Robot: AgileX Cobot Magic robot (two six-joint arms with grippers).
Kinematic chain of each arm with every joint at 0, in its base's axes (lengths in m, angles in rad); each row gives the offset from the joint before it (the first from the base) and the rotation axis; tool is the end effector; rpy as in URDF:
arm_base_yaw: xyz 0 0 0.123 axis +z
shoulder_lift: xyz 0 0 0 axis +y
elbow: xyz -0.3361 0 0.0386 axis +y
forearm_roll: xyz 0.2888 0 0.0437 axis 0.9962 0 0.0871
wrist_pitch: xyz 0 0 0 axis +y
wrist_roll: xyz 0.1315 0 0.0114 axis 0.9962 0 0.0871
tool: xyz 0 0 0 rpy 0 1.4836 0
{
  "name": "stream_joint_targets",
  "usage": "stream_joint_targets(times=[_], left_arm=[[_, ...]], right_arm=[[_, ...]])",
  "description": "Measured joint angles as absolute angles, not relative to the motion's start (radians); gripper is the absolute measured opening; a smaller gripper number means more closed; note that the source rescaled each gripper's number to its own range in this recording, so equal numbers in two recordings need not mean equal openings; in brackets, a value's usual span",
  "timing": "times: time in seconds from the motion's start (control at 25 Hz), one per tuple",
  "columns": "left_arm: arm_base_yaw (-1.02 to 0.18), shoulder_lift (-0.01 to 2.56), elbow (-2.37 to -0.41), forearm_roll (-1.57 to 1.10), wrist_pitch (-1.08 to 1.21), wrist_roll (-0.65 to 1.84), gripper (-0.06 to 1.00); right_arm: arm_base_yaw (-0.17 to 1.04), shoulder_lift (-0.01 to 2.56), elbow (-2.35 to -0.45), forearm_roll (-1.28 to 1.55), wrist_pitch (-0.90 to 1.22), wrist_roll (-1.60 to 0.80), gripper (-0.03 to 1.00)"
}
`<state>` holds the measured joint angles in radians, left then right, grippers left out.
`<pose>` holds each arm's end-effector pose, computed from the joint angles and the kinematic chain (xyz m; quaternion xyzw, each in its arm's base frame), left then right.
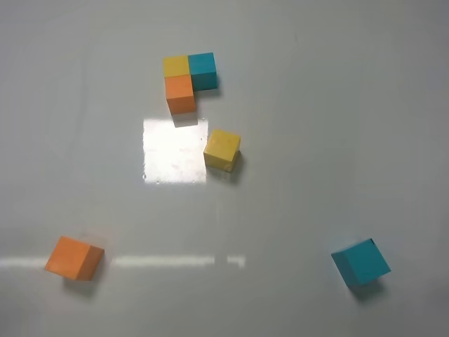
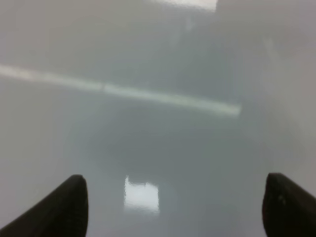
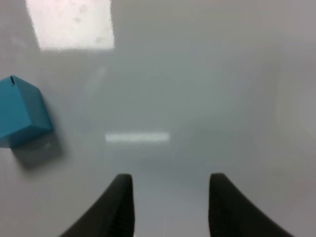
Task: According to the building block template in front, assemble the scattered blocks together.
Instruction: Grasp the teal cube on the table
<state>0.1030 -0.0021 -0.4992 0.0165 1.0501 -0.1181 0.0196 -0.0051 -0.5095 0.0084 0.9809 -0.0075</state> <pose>0.0139 0.0033 0.2791 -0.0941 0.8449 0.0043 0.5266 0.0162 0.0012 0.2911 -0.0112 0.8276 0.0076 0.5612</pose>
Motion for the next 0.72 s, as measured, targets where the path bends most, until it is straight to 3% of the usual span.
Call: stream_joint_targets(times=[0.48,0.72], left_arm=[[0.103,-0.002,-0.499,0.016,1.050,-0.118,0.71],[0.103,-0.002,-0.499,0.016,1.050,-0.118,0.71]], right_arm=[[0.020,-0.005,-0.520,0.000,0.973,-0.024,0.00],[0.021,0.217,-0.736,0.036,0.969,-0.228,0.04]])
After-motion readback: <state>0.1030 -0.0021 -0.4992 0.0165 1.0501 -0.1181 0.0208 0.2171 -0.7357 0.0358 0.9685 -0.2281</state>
